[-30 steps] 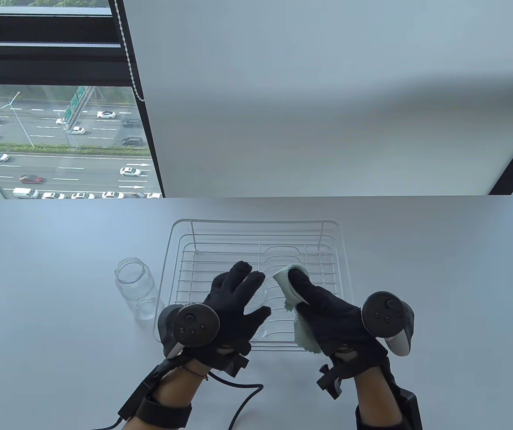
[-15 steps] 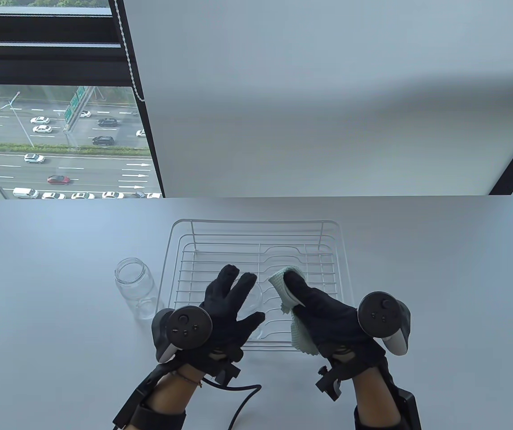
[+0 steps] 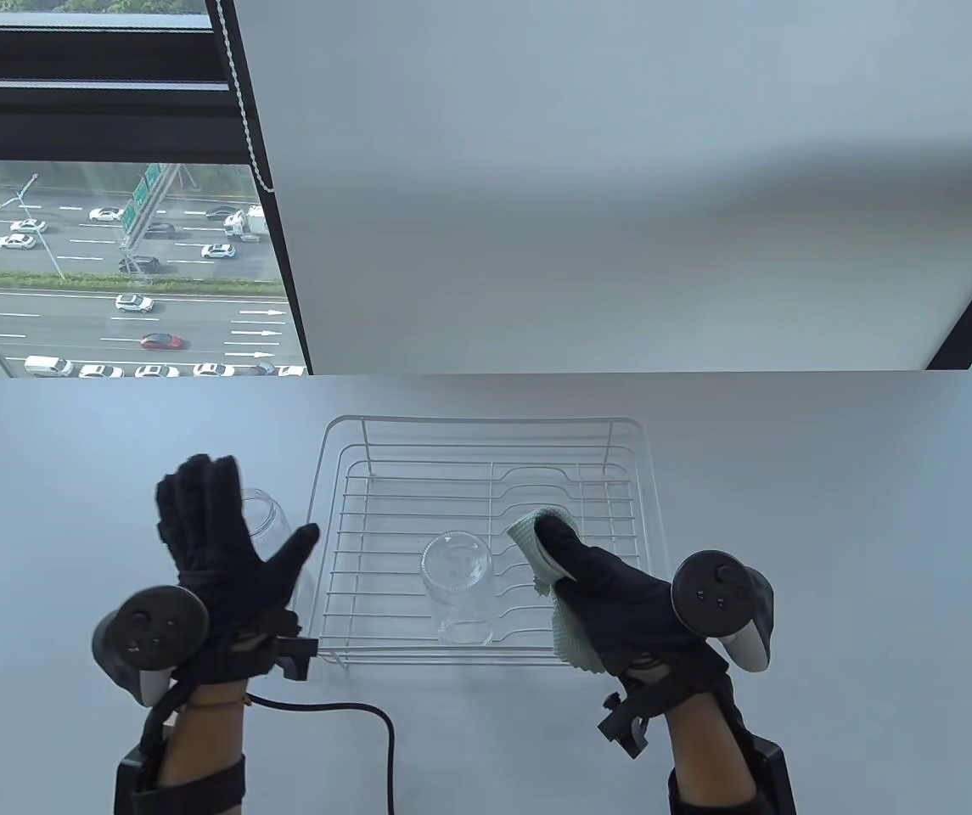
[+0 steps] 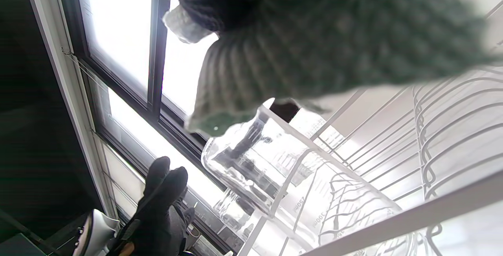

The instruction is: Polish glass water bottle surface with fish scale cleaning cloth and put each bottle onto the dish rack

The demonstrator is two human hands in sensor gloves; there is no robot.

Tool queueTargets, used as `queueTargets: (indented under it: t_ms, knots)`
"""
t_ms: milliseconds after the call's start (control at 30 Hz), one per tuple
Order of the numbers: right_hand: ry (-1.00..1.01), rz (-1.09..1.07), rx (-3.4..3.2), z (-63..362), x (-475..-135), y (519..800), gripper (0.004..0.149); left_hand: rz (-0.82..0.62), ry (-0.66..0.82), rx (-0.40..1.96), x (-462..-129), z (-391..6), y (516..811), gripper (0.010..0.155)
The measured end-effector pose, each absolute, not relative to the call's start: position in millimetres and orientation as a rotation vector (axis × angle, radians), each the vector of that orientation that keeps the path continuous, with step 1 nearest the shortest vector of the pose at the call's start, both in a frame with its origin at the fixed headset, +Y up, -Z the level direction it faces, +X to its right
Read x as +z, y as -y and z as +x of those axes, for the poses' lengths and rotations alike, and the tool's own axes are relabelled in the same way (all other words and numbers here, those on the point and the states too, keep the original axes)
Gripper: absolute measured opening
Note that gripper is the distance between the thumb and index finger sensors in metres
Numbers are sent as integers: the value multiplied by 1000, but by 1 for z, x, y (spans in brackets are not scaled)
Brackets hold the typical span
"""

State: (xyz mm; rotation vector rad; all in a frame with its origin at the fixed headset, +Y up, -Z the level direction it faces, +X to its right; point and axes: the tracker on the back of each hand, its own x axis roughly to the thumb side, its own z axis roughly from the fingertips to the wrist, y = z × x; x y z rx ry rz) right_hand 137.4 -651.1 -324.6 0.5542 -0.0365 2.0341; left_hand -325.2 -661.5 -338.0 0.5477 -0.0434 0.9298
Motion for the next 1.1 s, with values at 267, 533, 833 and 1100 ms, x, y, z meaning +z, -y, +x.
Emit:
queueTargets:
  t_ms: [267, 533, 833, 1100]
  knots:
    - [20, 516, 2020, 148, -331, 657, 55, -13, 234, 1233, -395, -377, 741, 126]
    - [-3, 520, 2016, 148, -332, 659, 55, 15, 169, 1367, -407, -368, 773, 124]
    - [56, 554, 1985, 144, -324, 647, 58, 618, 100, 1293, -356, -366, 692, 108]
    - [82, 630, 1863, 128, -311, 637, 69, 399, 643, 1715, -291, -217, 607, 101]
